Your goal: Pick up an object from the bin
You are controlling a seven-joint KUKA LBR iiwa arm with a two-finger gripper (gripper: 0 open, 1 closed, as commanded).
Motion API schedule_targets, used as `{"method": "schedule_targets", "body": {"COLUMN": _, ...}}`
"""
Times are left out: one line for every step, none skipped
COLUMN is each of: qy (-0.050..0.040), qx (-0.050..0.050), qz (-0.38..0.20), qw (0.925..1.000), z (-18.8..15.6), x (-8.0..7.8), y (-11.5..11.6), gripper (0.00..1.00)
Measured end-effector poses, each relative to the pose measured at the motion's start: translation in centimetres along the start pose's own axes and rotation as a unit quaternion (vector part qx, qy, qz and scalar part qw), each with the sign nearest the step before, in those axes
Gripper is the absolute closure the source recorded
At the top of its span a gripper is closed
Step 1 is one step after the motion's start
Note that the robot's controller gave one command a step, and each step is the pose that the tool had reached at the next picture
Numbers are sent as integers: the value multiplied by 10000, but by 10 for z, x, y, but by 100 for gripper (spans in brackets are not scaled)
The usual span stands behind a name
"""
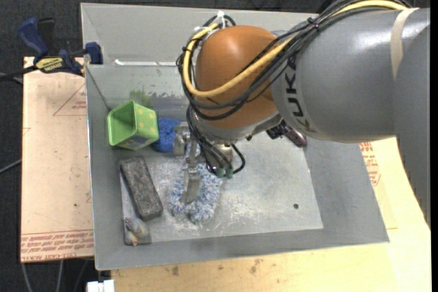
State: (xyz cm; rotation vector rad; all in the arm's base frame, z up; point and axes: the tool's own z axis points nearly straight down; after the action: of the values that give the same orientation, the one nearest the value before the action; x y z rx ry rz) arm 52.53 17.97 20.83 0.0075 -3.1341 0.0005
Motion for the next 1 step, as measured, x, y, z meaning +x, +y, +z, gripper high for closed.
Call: {"method": "schedule_targets", "body": {"qy": -38, "qx": -8, "qz": 19, "qw": 10000, "z": -5, "x": -1, "y": -1, "gripper": 0}}
